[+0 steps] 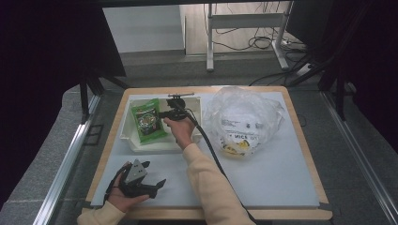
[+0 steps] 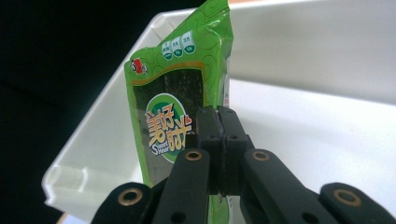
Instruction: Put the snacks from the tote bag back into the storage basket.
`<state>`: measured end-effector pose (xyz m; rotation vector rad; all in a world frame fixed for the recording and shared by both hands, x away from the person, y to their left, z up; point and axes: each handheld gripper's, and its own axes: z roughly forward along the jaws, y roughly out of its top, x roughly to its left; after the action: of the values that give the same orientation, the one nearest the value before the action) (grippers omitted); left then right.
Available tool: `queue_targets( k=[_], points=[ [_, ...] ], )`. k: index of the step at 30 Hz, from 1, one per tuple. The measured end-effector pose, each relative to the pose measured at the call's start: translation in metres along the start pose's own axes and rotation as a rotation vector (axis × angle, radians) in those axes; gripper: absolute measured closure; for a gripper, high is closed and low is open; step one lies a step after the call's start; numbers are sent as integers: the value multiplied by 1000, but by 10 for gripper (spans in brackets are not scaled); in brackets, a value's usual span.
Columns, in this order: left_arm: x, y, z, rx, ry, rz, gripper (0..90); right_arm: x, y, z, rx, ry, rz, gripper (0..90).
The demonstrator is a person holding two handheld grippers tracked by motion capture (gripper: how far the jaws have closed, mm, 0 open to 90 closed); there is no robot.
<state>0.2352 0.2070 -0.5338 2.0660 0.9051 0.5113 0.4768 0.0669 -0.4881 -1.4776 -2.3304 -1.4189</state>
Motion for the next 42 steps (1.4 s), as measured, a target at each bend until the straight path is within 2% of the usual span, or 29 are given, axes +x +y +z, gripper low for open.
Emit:
queue_targets(
  k=[10, 12, 17, 27, 38, 42],
  points=[
    [0, 0, 0, 0, -3, -1, 114, -3, -6, 9, 23, -29, -2, 890],
    [0, 0, 0, 1, -3, 0, 114, -3, -7, 10, 29, -39, -12, 846],
    [0, 0, 0, 1, -3, 1, 114, -2, -8, 11, 40, -32, -37, 639],
    [0, 0, 0, 2, -3, 3, 113, 2, -5, 1, 42, -31, -93, 550],
    [0, 0, 1, 3, -3, 5, 113, 10, -5, -25, 10, 14, -166, 511],
    [1, -1, 0, 1, 4, 5, 112, 14, -6, -49, -12, 18, -211, 498]
  ],
)
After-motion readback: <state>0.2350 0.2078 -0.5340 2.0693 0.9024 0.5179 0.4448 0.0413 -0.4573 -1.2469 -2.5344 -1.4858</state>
